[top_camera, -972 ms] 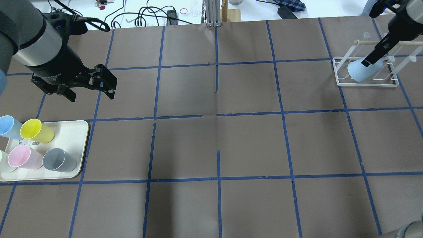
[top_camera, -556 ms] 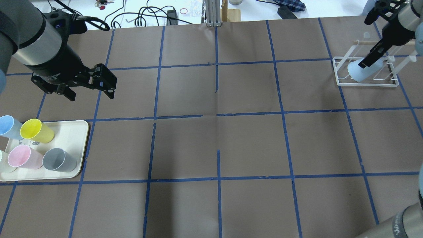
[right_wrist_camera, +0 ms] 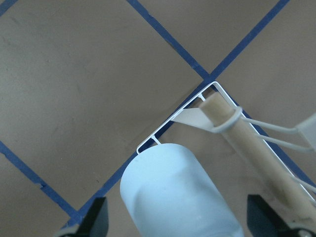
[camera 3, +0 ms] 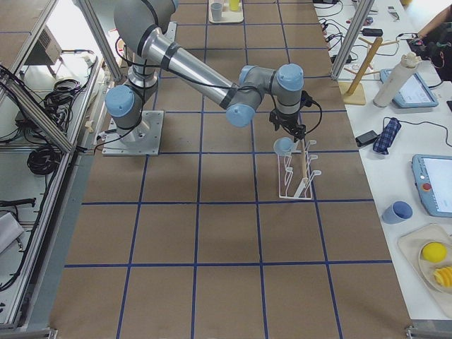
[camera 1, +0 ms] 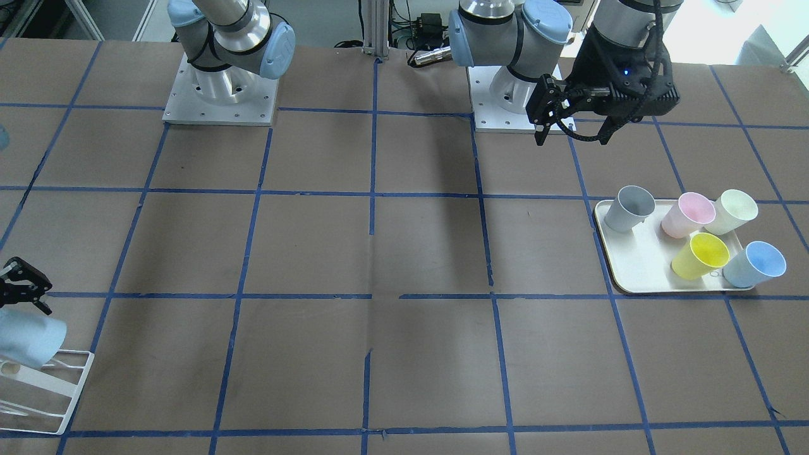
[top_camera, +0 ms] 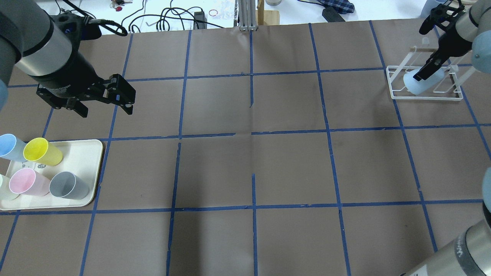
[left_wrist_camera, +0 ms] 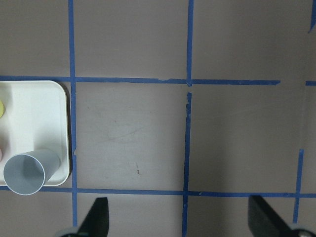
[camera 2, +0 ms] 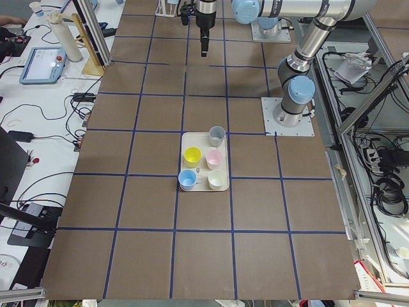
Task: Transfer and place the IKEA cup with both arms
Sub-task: 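Lower the right gripper onto the light blue cup and close on it, then lift the cup off the rack with the right gripper while the left gripper rises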
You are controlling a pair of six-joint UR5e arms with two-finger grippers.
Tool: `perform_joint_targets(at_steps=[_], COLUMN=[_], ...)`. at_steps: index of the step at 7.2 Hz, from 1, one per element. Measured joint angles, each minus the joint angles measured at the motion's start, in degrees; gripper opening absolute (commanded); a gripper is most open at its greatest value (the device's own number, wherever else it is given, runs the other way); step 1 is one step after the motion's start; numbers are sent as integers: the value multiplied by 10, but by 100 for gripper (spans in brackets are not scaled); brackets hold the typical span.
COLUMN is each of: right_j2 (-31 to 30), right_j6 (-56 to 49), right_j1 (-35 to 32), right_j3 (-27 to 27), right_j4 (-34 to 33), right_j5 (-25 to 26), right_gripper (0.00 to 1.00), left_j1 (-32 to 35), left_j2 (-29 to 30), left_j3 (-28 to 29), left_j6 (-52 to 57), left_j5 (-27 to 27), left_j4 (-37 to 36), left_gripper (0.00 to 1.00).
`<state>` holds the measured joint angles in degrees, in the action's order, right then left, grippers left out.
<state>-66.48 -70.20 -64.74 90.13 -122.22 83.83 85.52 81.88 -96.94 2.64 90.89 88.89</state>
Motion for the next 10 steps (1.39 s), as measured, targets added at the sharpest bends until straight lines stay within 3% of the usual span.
perform_joint_targets(at_steps=[4,7,10], right_j2=[18,19,20], right_j6=[-10,-13,-14], right_j1=[19,20,20], right_j3=[0,0,0], right_j4=[-1,-1,2], right_j5=[-16,-17,-12], right_gripper=[100,92,97], left_j1=[-3,-10,-16], left_j2=[11,13,16], left_j3=[0,0,-5], left_j6=[4,26,75], left_j5=[-6,-70,-118], left_j4=[-3,-2,3], left_gripper=[100,100,100])
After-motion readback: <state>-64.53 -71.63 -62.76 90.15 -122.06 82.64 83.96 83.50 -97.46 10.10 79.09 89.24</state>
